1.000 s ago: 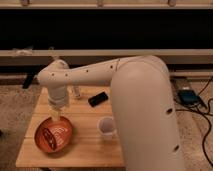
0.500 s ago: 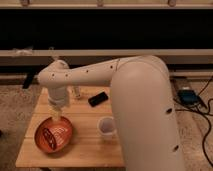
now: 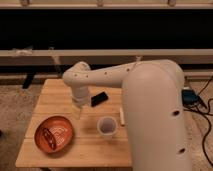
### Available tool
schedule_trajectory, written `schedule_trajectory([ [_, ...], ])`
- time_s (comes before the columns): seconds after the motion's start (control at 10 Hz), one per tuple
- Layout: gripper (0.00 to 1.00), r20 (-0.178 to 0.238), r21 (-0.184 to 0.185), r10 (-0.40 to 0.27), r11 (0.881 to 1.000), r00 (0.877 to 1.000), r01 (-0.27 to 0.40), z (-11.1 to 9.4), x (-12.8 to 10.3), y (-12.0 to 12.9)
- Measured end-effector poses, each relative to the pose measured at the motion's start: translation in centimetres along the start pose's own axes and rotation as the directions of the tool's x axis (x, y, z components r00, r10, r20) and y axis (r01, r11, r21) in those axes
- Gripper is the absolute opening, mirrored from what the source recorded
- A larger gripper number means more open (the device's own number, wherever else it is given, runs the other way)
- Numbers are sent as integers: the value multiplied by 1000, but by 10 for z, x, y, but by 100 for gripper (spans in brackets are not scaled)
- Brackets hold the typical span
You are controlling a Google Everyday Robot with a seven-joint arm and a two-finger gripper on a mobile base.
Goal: Wipe the white sponge on the table
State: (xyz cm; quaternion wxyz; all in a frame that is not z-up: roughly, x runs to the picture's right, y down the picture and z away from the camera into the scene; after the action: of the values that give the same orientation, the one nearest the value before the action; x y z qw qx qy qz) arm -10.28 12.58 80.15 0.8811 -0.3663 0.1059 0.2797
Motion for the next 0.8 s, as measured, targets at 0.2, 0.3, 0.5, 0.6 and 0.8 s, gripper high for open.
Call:
schedule_trajectory([
  [0.2, 66, -45, 39, 139, 990, 989, -137, 9, 43, -38],
  [0.3, 66, -61, 61, 209, 977, 976, -205, 11, 61, -56],
  [0.5, 66, -82, 112, 347, 935, 934, -338, 14, 88, -92],
  [0.6, 66, -87, 125, 389, 918, 917, -378, 15, 94, -101],
  [0.8, 66, -98, 139, 487, 870, 868, -472, 22, 115, -126],
])
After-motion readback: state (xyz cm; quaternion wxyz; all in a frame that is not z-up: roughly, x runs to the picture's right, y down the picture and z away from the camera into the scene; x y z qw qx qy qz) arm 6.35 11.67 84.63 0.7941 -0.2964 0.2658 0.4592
